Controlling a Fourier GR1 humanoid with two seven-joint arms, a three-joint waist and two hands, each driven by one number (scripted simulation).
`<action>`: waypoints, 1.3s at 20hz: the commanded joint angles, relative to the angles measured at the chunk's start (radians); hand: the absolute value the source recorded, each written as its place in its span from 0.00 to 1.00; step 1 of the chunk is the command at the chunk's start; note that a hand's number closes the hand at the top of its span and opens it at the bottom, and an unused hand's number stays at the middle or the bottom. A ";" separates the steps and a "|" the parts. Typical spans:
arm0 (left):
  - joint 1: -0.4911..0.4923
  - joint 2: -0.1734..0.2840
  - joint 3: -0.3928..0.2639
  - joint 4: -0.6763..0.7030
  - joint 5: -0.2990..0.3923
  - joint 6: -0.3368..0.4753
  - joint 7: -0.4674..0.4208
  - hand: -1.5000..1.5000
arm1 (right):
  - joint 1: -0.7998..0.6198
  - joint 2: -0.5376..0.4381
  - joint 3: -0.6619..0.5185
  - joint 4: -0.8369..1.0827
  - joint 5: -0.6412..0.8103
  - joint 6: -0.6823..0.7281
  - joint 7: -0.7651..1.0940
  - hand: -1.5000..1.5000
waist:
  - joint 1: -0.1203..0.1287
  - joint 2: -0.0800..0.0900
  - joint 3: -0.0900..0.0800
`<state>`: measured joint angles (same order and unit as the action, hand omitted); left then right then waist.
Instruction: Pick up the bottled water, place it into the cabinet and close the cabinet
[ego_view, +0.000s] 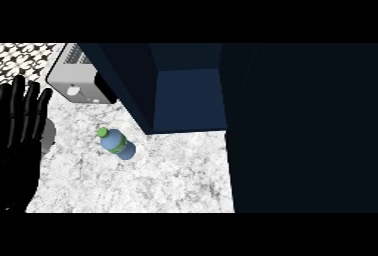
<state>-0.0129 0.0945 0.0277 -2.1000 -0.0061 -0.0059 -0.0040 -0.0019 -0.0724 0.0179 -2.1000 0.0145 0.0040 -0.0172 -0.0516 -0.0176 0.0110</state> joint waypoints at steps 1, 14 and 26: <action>-0.022 0.026 -0.024 0.028 0.082 -0.102 -0.046 0.00 | 0.028 -0.010 -0.046 0.029 -0.022 0.016 -0.065 0.00 | 0.046 0.018 -0.011; 0.081 0.164 -0.038 0.191 0.676 -0.419 0.291 0.00 | 0.274 0.022 0.044 -0.076 -0.359 0.143 0.178 0.00 | 0.042 0.017 -0.011; 0.143 0.219 0.082 0.190 0.784 -0.543 0.351 0.00 | 0.455 0.038 0.055 -0.142 -0.382 0.238 0.094 0.00 | 0.049 0.016 -0.011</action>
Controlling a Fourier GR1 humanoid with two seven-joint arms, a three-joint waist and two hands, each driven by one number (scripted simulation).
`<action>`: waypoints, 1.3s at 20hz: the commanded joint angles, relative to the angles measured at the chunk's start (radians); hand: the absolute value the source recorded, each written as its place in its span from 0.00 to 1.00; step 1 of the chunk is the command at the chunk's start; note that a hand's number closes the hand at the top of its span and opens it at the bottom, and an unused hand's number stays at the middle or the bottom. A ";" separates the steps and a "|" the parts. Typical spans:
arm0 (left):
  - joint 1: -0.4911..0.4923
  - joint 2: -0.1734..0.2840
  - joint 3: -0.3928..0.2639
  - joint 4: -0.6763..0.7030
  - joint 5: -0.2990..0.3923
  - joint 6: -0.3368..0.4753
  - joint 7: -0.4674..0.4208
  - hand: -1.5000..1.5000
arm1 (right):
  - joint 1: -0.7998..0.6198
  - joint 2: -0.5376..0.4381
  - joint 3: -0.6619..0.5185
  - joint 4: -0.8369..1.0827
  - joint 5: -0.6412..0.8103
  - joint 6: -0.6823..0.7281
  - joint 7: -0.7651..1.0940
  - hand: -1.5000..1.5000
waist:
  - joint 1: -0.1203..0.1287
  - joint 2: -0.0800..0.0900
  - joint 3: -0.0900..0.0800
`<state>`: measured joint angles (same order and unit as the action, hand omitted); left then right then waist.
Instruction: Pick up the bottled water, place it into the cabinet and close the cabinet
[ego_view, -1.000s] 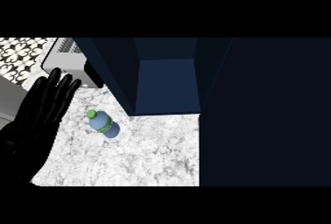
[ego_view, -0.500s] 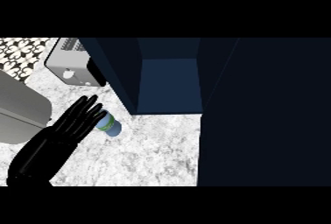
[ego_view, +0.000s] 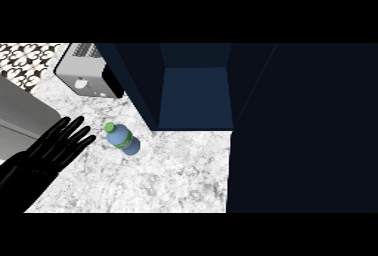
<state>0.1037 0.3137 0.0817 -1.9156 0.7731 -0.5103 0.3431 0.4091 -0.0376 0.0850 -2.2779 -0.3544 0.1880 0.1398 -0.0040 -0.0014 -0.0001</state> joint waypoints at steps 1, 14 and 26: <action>0.061 0.016 0.059 -0.001 0.028 -0.082 -0.012 0.00 | 0.031 0.013 -0.010 0.067 0.008 0.054 -0.089 0.00 | 0.004 0.000 0.000; -0.050 -0.016 0.156 0.236 -0.033 -0.188 -0.088 0.00 | 0.088 0.000 -0.023 0.031 -0.003 0.096 -0.110 0.00 | -0.002 0.001 0.000; -0.211 -0.032 0.200 0.530 -0.320 -0.257 -0.300 0.00 | 0.161 0.030 0.029 0.039 0.085 0.133 -0.196 0.00 | -0.007 0.001 0.000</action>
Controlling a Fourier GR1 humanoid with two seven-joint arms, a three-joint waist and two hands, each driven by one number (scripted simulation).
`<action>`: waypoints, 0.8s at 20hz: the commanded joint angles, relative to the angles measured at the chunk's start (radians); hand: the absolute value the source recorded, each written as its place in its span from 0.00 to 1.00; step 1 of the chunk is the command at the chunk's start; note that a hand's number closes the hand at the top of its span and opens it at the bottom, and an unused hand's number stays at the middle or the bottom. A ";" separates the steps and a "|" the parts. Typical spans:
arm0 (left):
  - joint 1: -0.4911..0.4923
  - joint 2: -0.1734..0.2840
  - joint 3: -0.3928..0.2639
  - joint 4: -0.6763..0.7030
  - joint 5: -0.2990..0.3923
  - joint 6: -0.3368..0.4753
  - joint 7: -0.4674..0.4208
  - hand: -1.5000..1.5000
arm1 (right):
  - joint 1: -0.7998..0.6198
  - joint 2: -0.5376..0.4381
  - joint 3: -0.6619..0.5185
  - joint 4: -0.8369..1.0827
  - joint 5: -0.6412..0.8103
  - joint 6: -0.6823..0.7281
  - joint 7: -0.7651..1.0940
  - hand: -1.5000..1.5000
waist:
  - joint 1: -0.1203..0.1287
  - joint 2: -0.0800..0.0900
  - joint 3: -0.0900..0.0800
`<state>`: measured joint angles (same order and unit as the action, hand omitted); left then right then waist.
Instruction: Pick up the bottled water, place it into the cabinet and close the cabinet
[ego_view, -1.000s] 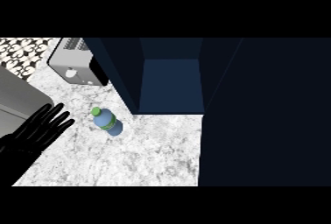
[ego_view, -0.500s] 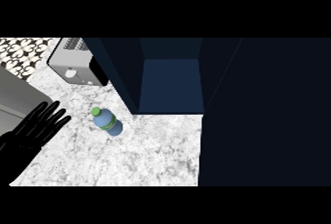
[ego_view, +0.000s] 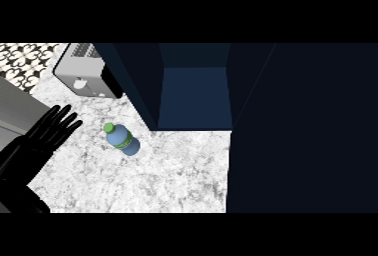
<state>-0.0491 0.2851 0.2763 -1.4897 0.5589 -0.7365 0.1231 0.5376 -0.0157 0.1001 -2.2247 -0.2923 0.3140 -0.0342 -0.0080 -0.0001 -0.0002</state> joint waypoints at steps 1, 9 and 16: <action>-0.066 0.042 0.045 0.115 -0.048 -0.050 -0.070 0.00 | 0.011 0.003 0.007 0.029 0.028 0.015 -0.028 0.00 | 0.000 0.000 0.000; -0.198 -0.006 -0.012 0.418 -0.350 -0.026 -0.317 0.00 | 0.140 -0.006 0.070 -0.059 0.040 0.041 -0.065 0.00 | -0.010 0.001 -0.001; -0.295 0.041 -0.004 0.705 -0.427 -0.047 -0.450 0.00 | 0.048 0.002 0.057 -0.039 0.023 -0.011 -0.019 0.00 | -0.005 0.003 -0.001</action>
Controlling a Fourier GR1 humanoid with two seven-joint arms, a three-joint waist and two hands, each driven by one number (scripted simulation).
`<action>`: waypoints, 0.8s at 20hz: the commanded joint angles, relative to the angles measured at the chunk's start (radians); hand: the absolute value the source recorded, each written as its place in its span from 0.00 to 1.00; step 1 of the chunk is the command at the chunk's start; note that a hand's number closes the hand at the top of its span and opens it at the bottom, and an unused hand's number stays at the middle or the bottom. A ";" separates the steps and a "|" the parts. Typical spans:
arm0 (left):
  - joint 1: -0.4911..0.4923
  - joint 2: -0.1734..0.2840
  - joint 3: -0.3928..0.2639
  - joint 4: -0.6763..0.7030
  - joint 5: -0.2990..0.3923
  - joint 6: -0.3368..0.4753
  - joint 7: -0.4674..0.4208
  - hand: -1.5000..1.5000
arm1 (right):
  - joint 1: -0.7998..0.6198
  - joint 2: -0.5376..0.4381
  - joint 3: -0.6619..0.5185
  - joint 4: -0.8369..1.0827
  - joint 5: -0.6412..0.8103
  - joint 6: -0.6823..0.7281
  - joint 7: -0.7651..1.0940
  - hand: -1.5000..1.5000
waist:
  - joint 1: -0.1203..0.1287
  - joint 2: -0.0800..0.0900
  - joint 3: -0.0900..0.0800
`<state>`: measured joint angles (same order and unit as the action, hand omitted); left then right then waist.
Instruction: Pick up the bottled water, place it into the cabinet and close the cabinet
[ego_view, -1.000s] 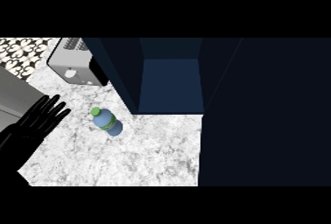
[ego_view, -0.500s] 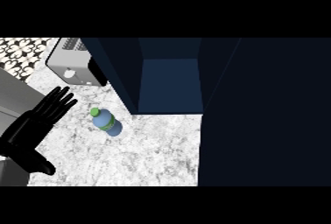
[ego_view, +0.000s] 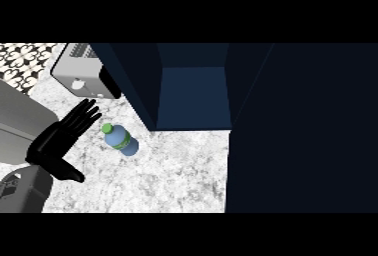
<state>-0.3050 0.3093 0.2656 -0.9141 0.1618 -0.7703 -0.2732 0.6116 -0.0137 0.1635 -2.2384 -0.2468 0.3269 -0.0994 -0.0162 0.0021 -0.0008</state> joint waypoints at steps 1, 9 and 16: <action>-0.061 0.012 -0.005 0.161 -0.058 0.008 -0.068 0.00 | 0.033 -0.019 -0.017 -0.027 -0.035 0.012 0.009 0.00 | 0.000 0.000 0.000; -0.175 0.007 -0.014 0.453 -0.127 0.018 -0.211 0.00 | 0.068 -0.062 -0.073 -0.010 -0.087 0.076 -0.040 0.00 | -0.011 0.003 -0.001; -0.215 -0.004 -0.039 0.595 -0.181 0.015 -0.324 0.00 | 0.044 0.000 0.033 -0.013 0.022 0.016 -0.017 0.00 | -0.023 0.009 -0.003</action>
<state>-0.5109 0.3074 0.2430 -0.3859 0.0124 -0.6848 -0.4784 0.6416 -0.0304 0.1591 -2.2329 -0.2645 0.3599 -0.1223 -0.0314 0.0091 -0.0029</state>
